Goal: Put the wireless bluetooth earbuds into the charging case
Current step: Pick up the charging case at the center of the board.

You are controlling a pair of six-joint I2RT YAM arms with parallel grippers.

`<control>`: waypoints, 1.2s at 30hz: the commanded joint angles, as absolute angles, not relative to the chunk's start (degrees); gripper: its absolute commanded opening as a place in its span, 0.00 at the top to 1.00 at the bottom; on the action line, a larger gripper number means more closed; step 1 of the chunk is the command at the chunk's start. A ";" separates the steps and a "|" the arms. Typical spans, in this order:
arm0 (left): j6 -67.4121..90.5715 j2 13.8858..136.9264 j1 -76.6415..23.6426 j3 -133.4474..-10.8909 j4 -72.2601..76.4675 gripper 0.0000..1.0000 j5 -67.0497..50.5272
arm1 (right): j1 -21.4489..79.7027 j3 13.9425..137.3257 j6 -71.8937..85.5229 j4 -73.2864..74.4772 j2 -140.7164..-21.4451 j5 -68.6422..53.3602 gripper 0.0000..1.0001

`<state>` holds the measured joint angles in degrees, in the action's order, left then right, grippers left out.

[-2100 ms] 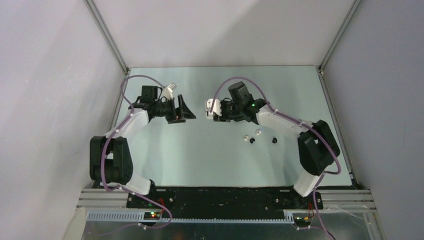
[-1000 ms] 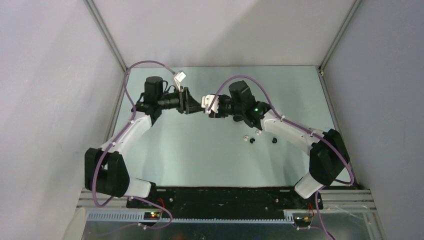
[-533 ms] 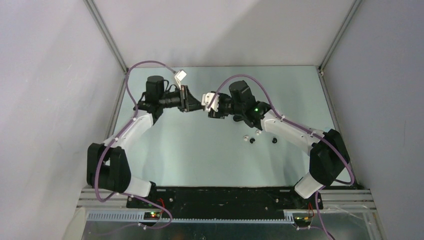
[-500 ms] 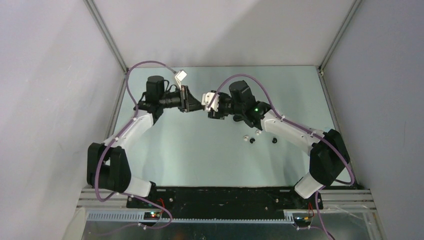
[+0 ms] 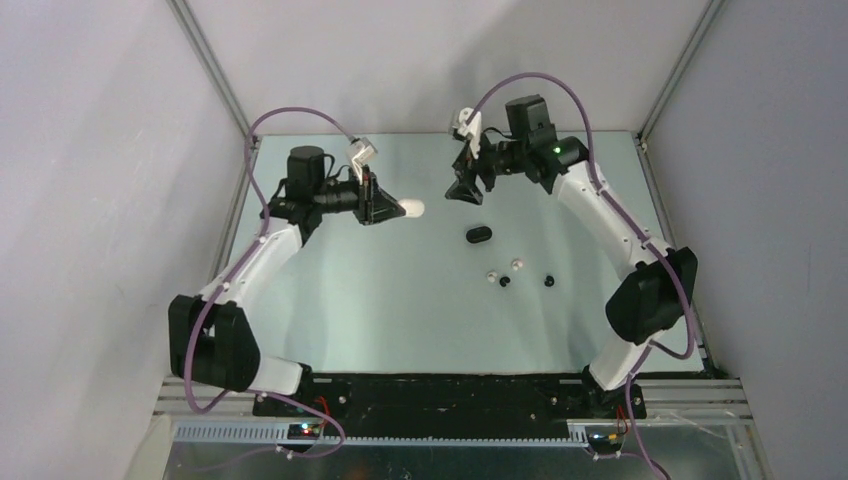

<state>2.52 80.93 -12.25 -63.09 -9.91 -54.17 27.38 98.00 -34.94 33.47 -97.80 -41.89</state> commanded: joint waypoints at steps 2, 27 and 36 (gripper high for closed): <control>-17.87 75.82 -12.79 -65.40 -12.86 1.00 -53.04 | 27.32 105.37 -41.58 49.93 -101.95 -53.27 0.27; -34.90 70.15 -19.09 -66.31 -19.60 1.00 -46.99 | 35.20 104.06 -36.21 32.20 -105.58 -46.83 0.45; -34.50 70.10 -19.80 -66.53 -19.95 1.00 -47.28 | 33.06 105.29 -34.06 30.20 -105.75 -44.49 0.52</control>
<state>-33.54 72.20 -18.74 -63.90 -20.27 -45.50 35.11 103.72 -36.38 34.65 -105.45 -47.18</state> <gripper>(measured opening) 0.298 0.499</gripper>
